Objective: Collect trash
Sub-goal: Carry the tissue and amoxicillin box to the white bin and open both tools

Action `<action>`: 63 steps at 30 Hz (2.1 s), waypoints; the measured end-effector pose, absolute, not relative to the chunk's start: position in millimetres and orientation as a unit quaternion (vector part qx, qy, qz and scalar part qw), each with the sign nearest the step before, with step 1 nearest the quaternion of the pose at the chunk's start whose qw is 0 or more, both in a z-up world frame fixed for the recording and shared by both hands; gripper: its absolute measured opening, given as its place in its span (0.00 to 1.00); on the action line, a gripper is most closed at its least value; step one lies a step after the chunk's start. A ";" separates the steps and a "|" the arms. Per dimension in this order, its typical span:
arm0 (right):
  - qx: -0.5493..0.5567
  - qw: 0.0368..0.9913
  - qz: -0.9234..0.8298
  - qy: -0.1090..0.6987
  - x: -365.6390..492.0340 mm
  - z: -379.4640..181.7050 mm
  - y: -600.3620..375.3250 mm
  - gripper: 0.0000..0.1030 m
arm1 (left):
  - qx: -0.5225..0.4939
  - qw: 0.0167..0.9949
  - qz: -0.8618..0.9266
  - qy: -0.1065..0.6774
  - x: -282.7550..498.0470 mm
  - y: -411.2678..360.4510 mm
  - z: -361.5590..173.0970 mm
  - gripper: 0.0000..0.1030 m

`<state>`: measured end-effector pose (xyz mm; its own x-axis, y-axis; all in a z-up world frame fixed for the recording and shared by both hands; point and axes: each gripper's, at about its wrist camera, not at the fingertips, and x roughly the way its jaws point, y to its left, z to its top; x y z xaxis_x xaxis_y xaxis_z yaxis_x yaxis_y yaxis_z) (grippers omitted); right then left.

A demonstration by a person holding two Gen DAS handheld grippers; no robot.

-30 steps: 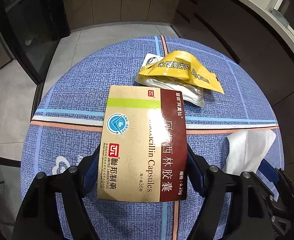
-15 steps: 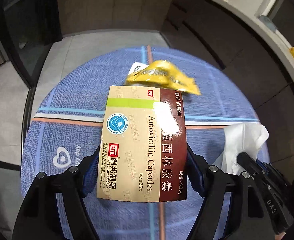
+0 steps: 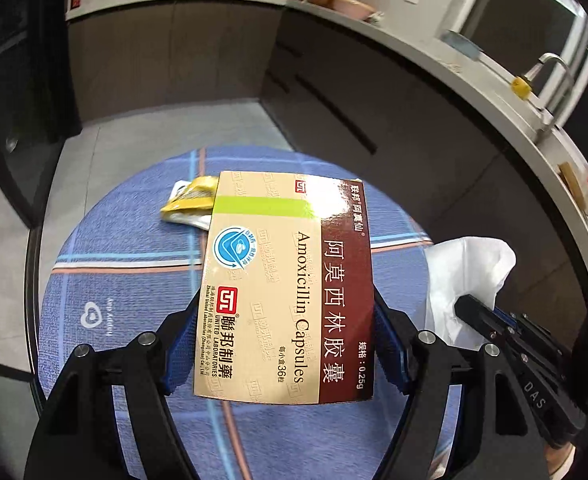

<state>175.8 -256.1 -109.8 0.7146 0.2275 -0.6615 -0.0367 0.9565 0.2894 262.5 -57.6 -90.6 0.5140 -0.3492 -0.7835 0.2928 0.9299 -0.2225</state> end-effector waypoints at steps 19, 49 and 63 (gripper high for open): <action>0.178 0.921 -0.021 0.345 98.2 -109.9 -351.9 0.06 | 0.025 0.856 -0.281 0.434 209.4 -166.5 -71.3 0.68; 0.279 0.870 -0.147 0.380 28.1 -215.2 -512.7 0.06 | 0.116 0.782 -0.388 0.474 191.6 -382.9 -144.6 0.68; 0.279 0.841 -0.138 0.442 62.0 -283.1 -541.1 0.08 | 0.164 0.739 -0.386 0.527 212.5 -453.9 -231.8 0.69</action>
